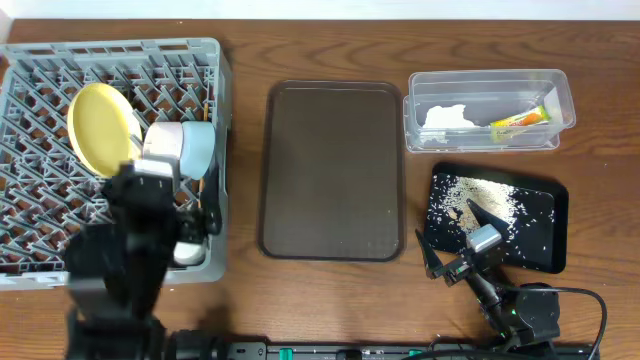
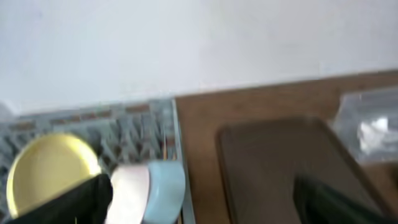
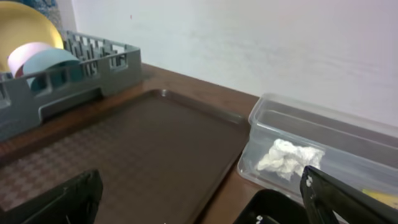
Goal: Sort waste into correct bins and load items into the dishwasher
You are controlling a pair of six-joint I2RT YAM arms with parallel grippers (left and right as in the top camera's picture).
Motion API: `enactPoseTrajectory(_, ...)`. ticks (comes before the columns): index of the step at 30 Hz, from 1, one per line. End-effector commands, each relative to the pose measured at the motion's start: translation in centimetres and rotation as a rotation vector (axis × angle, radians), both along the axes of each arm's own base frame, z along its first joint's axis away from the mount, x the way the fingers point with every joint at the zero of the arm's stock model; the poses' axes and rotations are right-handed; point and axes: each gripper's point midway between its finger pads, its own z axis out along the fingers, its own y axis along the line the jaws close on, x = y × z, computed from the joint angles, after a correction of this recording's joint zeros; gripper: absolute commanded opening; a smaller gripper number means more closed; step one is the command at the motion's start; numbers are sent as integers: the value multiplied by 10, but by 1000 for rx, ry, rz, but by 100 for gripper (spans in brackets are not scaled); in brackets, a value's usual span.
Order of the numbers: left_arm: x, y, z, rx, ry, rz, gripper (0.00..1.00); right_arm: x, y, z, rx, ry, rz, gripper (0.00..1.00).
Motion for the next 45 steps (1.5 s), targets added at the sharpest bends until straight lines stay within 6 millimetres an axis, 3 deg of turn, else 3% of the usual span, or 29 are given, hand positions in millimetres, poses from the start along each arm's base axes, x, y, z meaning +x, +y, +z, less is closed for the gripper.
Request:
enactPoseTrajectory(1, -11, 0, -23, -8, -59, 3, 93, 0, 0, -1, -7, -7, -1, 99)
enactPoseTrajectory(8, -22, 1, -62, -121, -131, 29, 93, 0, 0, -1, -7, -7, -1, 99)
enactPoseTrajectory(17, -17, 2, -93, -194, -222, 39, 93, 0, 0, 0, -7, -7, -1, 99)
enactPoseTrajectory(23, -12, 0, -117, -226, -196, 37, 93, 0, 0, 0, -7, -7, -1, 99)
enactPoseTrajectory(31, -4, -6, -175, -225, -91, 25, 93, 0, 0, -1, -7, -7, -1, 99)
enactPoseTrajectory(45, -4, -8, -176, -221, -86, 14, 93, 0, 0, -1, -7, -7, -1, 99)
